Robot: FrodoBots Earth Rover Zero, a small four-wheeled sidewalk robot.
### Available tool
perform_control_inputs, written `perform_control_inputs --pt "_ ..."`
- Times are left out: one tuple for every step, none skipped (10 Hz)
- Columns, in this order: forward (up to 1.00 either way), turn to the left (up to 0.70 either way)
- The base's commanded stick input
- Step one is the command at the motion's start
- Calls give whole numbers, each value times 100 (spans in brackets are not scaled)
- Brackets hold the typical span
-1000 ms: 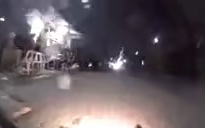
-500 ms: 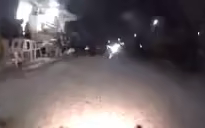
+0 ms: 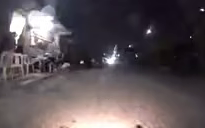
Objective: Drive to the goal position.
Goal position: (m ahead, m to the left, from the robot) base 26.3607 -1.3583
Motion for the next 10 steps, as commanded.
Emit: perform_control_inputs --pt "70 11" --pt "70 23" --pt "70 32" --pt "70 35" --pt "70 33" --pt "70 23" --pt "70 14" --pt "70 7" --pt "70 2" --pt "70 2"
